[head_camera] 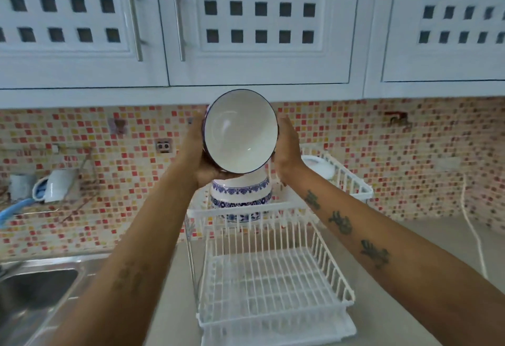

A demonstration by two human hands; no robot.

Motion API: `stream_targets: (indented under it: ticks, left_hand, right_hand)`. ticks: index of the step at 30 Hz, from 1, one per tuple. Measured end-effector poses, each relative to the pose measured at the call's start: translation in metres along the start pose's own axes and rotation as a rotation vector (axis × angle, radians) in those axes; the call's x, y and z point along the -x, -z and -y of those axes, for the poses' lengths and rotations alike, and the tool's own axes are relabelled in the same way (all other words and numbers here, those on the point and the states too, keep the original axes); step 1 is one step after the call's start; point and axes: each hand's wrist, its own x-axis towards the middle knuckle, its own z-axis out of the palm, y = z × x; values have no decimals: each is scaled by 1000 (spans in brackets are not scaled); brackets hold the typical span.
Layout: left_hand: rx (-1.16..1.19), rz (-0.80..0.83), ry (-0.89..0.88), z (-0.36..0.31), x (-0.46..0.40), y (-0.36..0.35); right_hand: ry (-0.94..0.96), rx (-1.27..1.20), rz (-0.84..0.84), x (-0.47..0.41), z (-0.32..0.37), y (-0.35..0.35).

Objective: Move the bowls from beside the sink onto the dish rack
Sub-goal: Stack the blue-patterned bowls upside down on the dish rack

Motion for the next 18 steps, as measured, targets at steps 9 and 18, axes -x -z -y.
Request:
stream_targets:
  ticks: [9, 18]
  left_hand:
    - [-862, -222, -734, 19, -8, 3]
    - [-1223, -204, -837, 57, -32, 26]
  right_hand:
    - [-284, 158, 178, -23, 3, 20]
    - [-343, 298, 225, -8, -30, 17]
